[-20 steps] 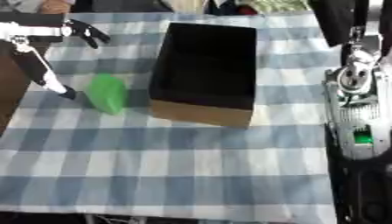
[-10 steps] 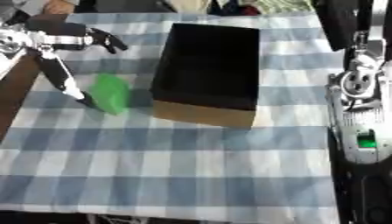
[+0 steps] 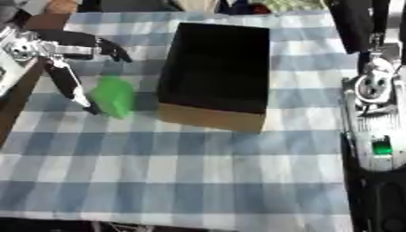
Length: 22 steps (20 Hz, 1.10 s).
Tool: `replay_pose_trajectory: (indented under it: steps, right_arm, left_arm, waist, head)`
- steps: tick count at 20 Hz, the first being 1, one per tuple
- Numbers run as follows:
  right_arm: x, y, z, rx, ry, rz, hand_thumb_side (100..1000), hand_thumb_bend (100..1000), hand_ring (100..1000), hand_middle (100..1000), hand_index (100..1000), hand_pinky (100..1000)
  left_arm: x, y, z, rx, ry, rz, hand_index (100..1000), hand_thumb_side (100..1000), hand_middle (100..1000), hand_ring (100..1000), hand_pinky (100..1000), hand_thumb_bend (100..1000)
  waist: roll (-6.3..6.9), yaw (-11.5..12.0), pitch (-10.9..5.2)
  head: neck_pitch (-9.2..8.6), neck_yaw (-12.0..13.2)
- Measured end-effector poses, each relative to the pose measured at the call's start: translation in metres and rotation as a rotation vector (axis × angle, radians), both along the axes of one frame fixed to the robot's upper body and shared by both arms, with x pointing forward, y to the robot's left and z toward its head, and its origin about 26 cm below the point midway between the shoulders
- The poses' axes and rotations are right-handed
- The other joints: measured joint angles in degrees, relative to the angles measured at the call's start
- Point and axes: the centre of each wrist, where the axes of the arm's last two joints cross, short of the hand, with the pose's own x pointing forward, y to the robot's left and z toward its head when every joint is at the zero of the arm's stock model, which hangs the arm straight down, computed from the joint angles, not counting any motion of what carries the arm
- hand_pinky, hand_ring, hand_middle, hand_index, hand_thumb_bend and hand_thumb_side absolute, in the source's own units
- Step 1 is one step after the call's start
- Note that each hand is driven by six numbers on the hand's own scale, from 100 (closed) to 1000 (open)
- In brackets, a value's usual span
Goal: Pick up objects on the table and place them in the box.
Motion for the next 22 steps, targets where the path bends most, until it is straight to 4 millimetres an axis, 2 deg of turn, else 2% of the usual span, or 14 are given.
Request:
replay_pose_trajectory:
  steps: [2, 8, 16, 22]
  right_arm:
    - [0.000, 0.000, 0.000, 0.003, -0.002, -0.002, 671, 100, 917, 748, 957, 830]
    - [-0.001, -0.001, 0.000, 0.015, 0.000, -0.006, 685, 100, 918, 748, 959, 830]
    - [-0.001, -0.003, 0.001, 0.026, -0.004, -0.007, 681, 100, 919, 747, 959, 831]
    - [-0.001, -0.003, 0.001, 0.031, -0.003, -0.008, 685, 100, 919, 746, 959, 832]
  left_arm:
    - [0.001, -0.001, -0.003, -0.001, 0.009, 0.004, 930, 235, 847, 879, 1000, 687]
    - [0.005, -0.003, -0.011, -0.016, 0.040, 0.017, 914, 268, 818, 862, 1000, 638]
    - [0.009, 0.007, -0.015, 0.003, 0.056, 0.080, 883, 226, 790, 849, 1000, 670]
    - [0.011, 0.010, -0.020, 0.034, 0.051, 0.098, 878, 151, 781, 841, 1000, 656]
  waist:
    - [0.01, -0.4, 0.19]
    - [0.11, -0.5, 0.51]
    - [0.12, -0.4, 0.92]
    - [0.14, -0.4, 1.24]
  head:
    - [0.01, 0.0]
    - [0.09, -0.3]
    - [0.51, -0.3]
    - [0.53, -0.3]
